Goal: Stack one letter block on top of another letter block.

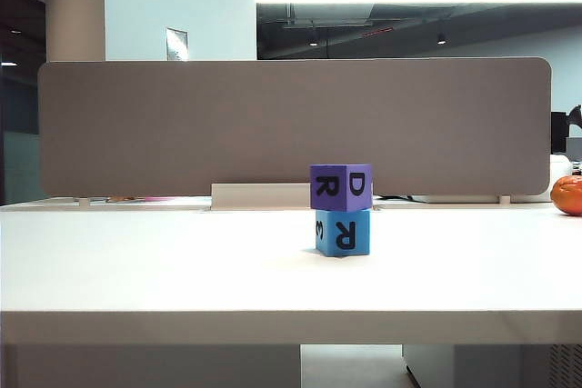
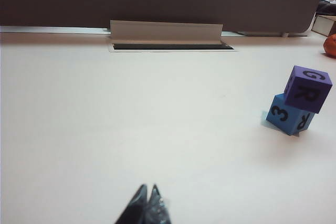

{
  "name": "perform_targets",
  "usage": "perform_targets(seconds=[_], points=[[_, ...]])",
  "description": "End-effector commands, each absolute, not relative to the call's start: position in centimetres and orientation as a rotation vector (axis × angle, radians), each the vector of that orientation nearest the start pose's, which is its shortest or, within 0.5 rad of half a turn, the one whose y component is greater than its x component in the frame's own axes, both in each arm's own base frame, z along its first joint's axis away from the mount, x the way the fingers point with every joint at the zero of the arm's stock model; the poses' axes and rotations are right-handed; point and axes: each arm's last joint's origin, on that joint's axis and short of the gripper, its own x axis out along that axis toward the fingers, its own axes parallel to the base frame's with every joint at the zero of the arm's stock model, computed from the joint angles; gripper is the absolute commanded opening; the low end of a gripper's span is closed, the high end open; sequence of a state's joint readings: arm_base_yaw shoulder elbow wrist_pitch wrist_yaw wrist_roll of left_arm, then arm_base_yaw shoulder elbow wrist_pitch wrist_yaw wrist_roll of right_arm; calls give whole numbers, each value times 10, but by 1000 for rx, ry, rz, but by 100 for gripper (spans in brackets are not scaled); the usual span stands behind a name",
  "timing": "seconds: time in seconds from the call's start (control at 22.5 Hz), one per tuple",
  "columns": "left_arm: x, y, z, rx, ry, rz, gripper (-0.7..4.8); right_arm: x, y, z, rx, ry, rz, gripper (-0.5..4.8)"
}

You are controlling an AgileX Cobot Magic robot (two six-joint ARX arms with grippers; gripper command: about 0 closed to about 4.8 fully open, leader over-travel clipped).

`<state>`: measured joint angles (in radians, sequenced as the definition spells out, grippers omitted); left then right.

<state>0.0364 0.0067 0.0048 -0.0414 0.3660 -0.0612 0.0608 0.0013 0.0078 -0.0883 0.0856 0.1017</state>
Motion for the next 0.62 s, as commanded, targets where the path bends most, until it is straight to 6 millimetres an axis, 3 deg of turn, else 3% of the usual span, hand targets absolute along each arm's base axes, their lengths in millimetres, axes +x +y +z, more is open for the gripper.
perform_targets(seconds=[0.04,0.62], points=[[96,-7,164,-66,36,-332,-6,97,0,162,94,41,-42,-8],[96,-7,164,-66,36,-332,-6,97,-2,157,50,71,-48,-8]])
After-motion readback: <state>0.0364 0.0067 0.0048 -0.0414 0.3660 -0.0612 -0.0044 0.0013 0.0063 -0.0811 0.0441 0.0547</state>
